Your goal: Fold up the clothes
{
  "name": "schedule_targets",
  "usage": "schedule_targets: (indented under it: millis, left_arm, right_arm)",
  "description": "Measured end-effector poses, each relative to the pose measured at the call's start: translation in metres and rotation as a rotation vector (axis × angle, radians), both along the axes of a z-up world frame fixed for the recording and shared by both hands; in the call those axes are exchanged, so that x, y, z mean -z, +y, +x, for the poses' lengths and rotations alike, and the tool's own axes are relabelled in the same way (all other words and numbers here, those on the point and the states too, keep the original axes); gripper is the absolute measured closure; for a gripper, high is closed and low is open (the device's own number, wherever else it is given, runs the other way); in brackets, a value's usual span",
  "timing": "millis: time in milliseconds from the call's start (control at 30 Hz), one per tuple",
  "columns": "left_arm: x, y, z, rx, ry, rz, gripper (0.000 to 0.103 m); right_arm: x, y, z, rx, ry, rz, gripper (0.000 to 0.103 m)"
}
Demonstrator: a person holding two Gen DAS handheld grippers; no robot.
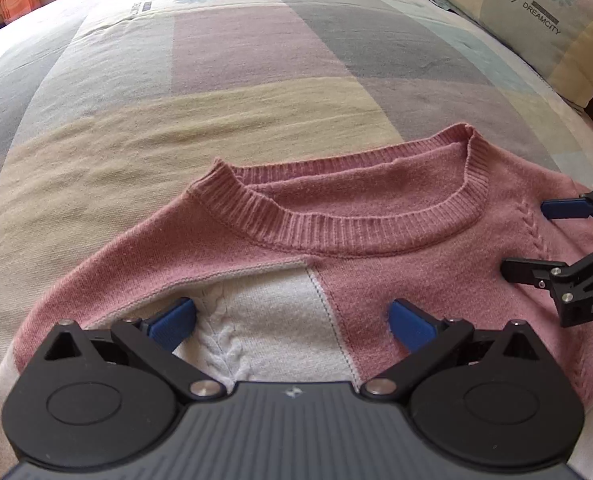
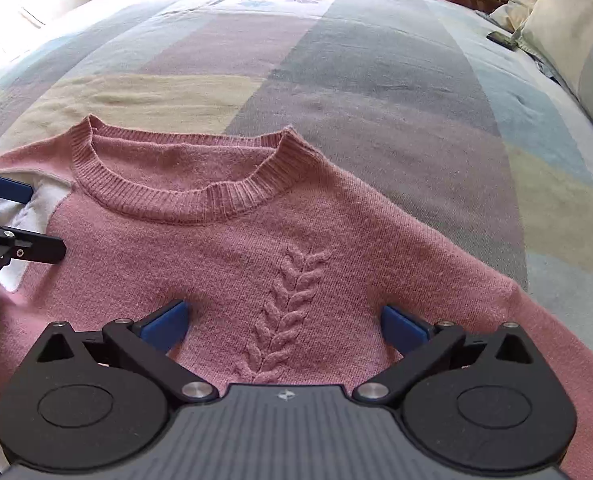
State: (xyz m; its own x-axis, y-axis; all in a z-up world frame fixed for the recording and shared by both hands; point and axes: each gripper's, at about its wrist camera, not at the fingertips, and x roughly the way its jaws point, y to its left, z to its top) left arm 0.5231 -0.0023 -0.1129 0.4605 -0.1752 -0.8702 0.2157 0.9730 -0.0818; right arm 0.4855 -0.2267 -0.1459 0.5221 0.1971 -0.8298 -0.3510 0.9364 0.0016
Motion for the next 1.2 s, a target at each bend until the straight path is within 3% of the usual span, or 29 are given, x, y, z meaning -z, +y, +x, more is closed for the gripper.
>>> schedule_targets:
  millis: [133,200,400,567,667,800,933,1067,1200]
  left_arm:
    - [-0.008,-0.004,0.008,-0.010,-0.004,-0.005,0.001]
    - [-0.016,-0.005,0.003,-0.023,0.003,-0.033,0.001]
    - [-0.050,0.009,-0.067,-0.052,-0.015,-0.084,0.001]
    - [-0.033,0.017,-0.112,-0.137,0.064,-0.179,0.001]
    - [-0.011,0.022,-0.128,-0.184,0.121,-0.214,0.001]
    - [-0.007,0.024,-0.139,-0.159,0.086,-0.214,0.001]
    - [-0.007,0.030,-0.137,-0.097,0.103,-0.228,0.001]
    - [-0.009,0.033,-0.139,-0.024,0.125,-0.180,0.001]
    - [-0.017,0.032,-0.144,0.019,0.148,-0.115,0.001]
  right_arm:
    - [0.000,0.000,0.020,0.041,-0.008,0.027,0.000]
    - [-0.006,0.002,0.024,0.068,0.034,0.020,0.000]
    - [-0.054,-0.012,-0.027,0.119,0.029,0.092,0.000]
    - [-0.064,-0.009,-0.086,0.115,0.091,0.149,0.000]
    - [-0.045,0.005,-0.110,0.074,0.164,0.160,0.000]
    - [-0.013,0.021,-0.126,0.067,0.272,0.155,0.000]
    - [-0.009,0.035,-0.136,0.000,0.212,0.064,0.000]
    - [-0.008,0.040,-0.146,-0.098,0.204,-0.026,0.000]
    - [-0.026,0.024,-0.161,-0.053,0.228,0.025,0.000]
